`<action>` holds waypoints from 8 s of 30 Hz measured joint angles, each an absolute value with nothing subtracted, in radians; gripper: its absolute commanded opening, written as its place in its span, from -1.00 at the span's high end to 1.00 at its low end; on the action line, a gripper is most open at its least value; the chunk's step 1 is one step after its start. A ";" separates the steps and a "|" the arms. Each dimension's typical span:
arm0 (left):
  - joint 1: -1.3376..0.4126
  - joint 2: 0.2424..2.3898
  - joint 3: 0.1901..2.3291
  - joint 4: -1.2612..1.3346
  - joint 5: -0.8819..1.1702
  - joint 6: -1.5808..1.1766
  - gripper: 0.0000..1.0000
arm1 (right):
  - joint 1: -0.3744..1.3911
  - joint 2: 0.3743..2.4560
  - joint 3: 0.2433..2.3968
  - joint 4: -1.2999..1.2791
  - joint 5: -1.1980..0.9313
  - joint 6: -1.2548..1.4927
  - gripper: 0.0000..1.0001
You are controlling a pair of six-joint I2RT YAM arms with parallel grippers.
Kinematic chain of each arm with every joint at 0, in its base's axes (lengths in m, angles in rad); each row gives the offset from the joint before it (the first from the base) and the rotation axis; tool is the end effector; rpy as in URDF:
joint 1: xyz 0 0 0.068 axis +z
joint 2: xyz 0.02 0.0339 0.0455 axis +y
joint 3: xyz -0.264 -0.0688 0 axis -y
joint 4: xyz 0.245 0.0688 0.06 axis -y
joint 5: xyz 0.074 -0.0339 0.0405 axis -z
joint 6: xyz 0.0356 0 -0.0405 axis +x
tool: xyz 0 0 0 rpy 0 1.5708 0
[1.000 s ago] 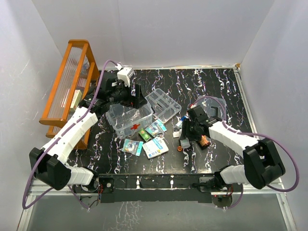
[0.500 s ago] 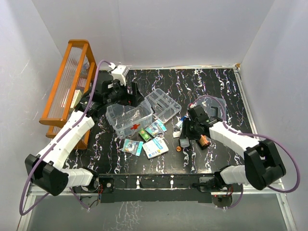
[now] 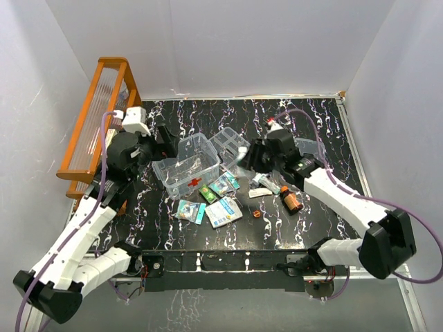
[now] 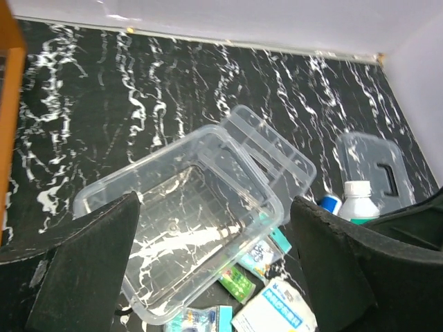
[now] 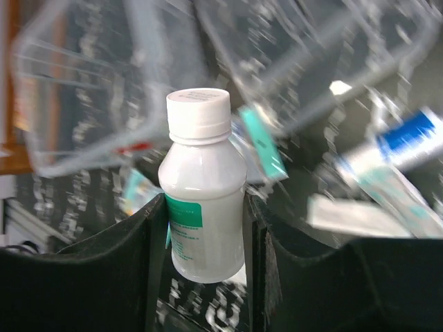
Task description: Organize the medicine kit
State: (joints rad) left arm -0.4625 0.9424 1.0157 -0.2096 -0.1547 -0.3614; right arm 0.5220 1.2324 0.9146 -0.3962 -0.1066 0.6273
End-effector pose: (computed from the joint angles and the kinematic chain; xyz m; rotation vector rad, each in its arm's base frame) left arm 0.1930 -0.0901 0.3900 -0.0293 1.7287 -0.4799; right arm 0.2291 0.1362 0.2713 0.0675 2.3850 0.6989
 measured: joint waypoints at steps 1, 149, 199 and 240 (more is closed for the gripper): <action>-0.462 0.923 1.004 -0.212 -0.183 -0.369 -0.78 | 0.543 1.255 0.953 -0.367 -0.108 0.636 0.38; -0.463 1.036 1.090 -0.211 0.000 -0.307 -0.97 | 0.358 1.267 0.749 -0.812 0.201 0.736 -0.16; -0.463 0.846 1.043 -0.382 -0.296 -0.456 -0.96 | 0.367 0.938 0.848 -0.549 0.019 0.625 0.33; -0.463 0.678 1.001 -0.340 -0.609 -0.598 -0.66 | 0.927 2.111 1.906 -0.617 -0.002 0.461 0.36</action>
